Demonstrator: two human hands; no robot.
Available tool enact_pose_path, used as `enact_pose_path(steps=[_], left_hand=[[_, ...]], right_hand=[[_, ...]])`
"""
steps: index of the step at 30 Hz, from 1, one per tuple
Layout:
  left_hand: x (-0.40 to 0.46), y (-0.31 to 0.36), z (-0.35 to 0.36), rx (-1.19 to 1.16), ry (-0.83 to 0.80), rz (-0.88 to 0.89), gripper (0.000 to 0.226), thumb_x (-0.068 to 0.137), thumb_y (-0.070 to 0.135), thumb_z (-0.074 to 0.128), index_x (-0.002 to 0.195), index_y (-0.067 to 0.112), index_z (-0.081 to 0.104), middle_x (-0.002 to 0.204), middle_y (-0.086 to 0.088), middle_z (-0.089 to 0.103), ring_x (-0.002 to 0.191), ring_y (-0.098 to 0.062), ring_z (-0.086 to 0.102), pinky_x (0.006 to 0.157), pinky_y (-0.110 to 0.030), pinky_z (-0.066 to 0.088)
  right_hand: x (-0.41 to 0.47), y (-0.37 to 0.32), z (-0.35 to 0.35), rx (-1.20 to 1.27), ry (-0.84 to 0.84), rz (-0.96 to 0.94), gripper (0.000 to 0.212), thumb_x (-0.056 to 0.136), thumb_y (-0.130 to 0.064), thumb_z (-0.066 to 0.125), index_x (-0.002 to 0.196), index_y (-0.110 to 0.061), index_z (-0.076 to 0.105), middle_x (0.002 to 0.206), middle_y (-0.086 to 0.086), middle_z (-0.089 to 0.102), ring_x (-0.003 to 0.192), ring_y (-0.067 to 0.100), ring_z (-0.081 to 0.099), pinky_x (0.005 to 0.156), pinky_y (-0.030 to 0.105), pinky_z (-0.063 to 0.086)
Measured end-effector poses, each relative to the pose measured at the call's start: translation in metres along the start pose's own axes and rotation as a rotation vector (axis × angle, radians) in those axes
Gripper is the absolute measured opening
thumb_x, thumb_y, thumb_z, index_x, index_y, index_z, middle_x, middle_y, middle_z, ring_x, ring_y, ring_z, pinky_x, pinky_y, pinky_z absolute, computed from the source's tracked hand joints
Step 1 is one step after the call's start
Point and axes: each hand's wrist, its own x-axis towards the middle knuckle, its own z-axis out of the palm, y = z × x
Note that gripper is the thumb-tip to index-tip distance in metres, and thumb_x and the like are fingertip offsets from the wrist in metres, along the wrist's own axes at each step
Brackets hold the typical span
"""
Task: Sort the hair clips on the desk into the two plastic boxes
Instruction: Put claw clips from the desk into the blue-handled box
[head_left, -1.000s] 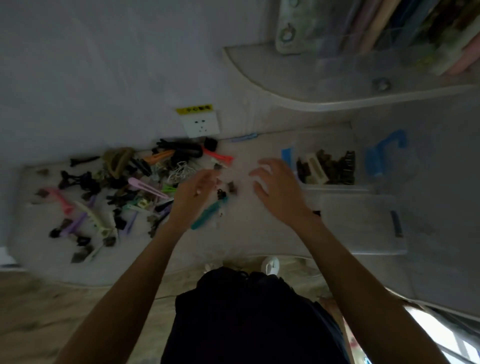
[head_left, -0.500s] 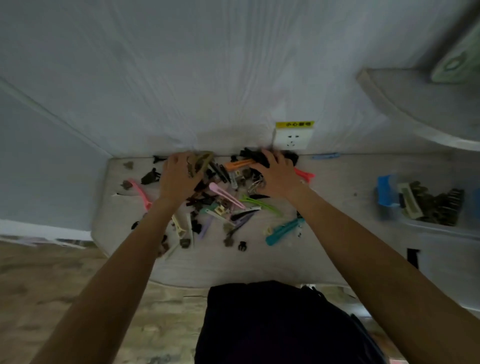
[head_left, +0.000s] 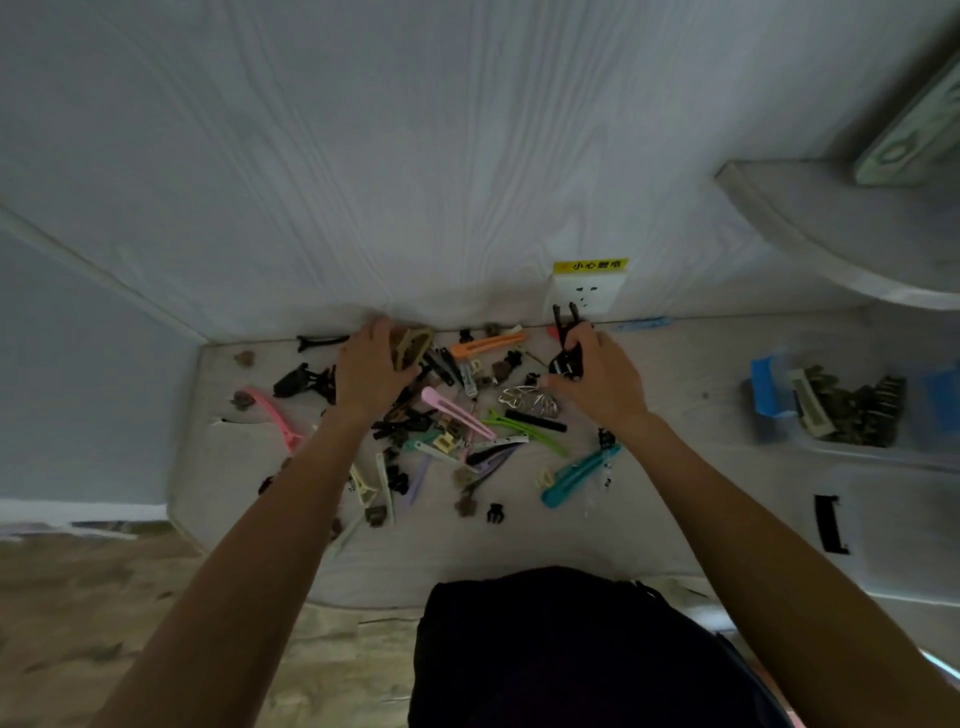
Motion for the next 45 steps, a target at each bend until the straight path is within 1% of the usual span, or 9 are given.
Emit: enact_pose_path(steps=[6, 11, 15, 19, 23, 25, 28, 38, 45], left_hand=[[-0.005, 0.008, 0.003, 0.126, 0.154, 0.063, 0.038, 0.079, 0.028, 0.067, 0.109, 0.01, 0.054, 0.111, -0.018, 0.056, 0.093, -0.037, 0.056, 0.083, -0.045, 0.04], [-0.017, 0.047, 0.005, 0.141, 0.322, 0.201, 0.033, 0.074, 0.023, 0.07, 0.102, 0.014, 0.056, 0.101, -0.014, 0.059, 0.079, -0.035, 0.059, 0.075, -0.042, 0.042], [-0.031, 0.111, 0.014, -0.046, 0.238, 0.343, 0.034, 0.076, 0.022, 0.073, 0.103, 0.011, 0.055, 0.106, -0.015, 0.055, 0.068, -0.033, 0.061, 0.054, -0.033, 0.047], [-0.043, 0.194, 0.031, -0.232, 0.112, 0.437, 0.035, 0.079, 0.025, 0.071, 0.107, 0.009, 0.057, 0.11, -0.013, 0.056, 0.08, -0.024, 0.061, 0.062, -0.029, 0.05], [-0.052, 0.284, 0.049, -0.549, -0.051, 0.397, 0.038, 0.076, 0.026, 0.073, 0.108, 0.016, 0.054, 0.11, -0.006, 0.057, 0.087, -0.009, 0.055, 0.066, -0.002, 0.041], [-0.054, 0.323, 0.057, -0.656, -0.155, 0.405, 0.039, 0.077, 0.027, 0.074, 0.108, 0.015, 0.052, 0.11, -0.008, 0.058, 0.089, -0.012, 0.058, 0.074, -0.009, 0.048], [-0.053, 0.373, 0.07, -0.637, -0.246, 0.417, 0.043, 0.077, 0.028, 0.074, 0.108, 0.01, 0.051, 0.109, -0.013, 0.055, 0.093, -0.025, 0.06, 0.084, -0.04, 0.052], [-0.053, 0.422, 0.123, -0.363, -0.304, 0.412, 0.029, 0.085, 0.017, 0.06, 0.112, 0.009, 0.055, 0.116, -0.014, 0.049, 0.097, -0.028, 0.057, 0.08, -0.03, 0.044], [-0.048, 0.343, 0.106, -0.181, -0.072, 0.734, 0.03, 0.082, 0.011, 0.063, 0.111, 0.008, 0.061, 0.116, -0.012, 0.061, 0.108, -0.031, 0.055, 0.091, -0.042, 0.044]], right_hand=[[-0.044, 0.017, -0.042, 0.268, 0.014, -0.022, 0.059, 0.076, -0.042, 0.068, 0.118, -0.035, 0.027, 0.099, -0.003, 0.061, 0.076, 0.017, 0.063, 0.066, 0.035, 0.052], [-0.092, 0.079, -0.098, 0.521, 0.108, 0.153, 0.067, 0.073, -0.043, 0.072, 0.127, -0.033, 0.033, 0.109, -0.001, 0.06, 0.089, 0.014, 0.064, 0.081, 0.034, 0.053], [-0.108, 0.139, -0.142, 0.368, 0.323, 0.292, 0.064, 0.078, -0.044, 0.068, 0.132, -0.021, 0.042, 0.124, 0.006, 0.057, 0.107, 0.016, 0.056, 0.093, 0.031, 0.045], [-0.1, 0.189, -0.166, 0.164, 0.37, 0.387, 0.066, 0.08, -0.039, 0.068, 0.133, -0.01, 0.041, 0.13, 0.018, 0.053, 0.116, 0.034, 0.053, 0.099, 0.046, 0.044], [-0.086, 0.215, -0.173, 0.039, 0.254, 0.449, 0.067, 0.086, -0.044, 0.059, 0.139, -0.011, 0.033, 0.138, 0.018, 0.047, 0.122, 0.034, 0.049, 0.099, 0.046, 0.044], [-0.082, 0.222, -0.175, -0.011, 0.191, 0.474, 0.069, 0.087, -0.049, 0.055, 0.14, -0.012, 0.032, 0.138, 0.017, 0.047, 0.122, 0.034, 0.049, 0.099, 0.045, 0.045], [-0.087, 0.234, -0.181, -0.098, 0.24, 0.448, 0.063, 0.087, -0.049, 0.054, 0.136, -0.012, 0.039, 0.133, 0.018, 0.052, 0.114, 0.034, 0.054, 0.092, 0.042, 0.048], [-0.109, 0.25, -0.179, -0.278, 0.261, 0.31, 0.051, 0.091, -0.029, 0.052, 0.137, -0.011, 0.038, 0.141, 0.017, 0.04, 0.123, 0.036, 0.042, 0.101, 0.043, 0.04], [-0.109, 0.218, -0.179, -0.266, 0.452, 0.147, 0.032, 0.086, -0.013, 0.055, 0.117, -0.005, 0.058, 0.125, 0.018, 0.057, 0.117, 0.036, 0.049, 0.097, 0.044, 0.038]])
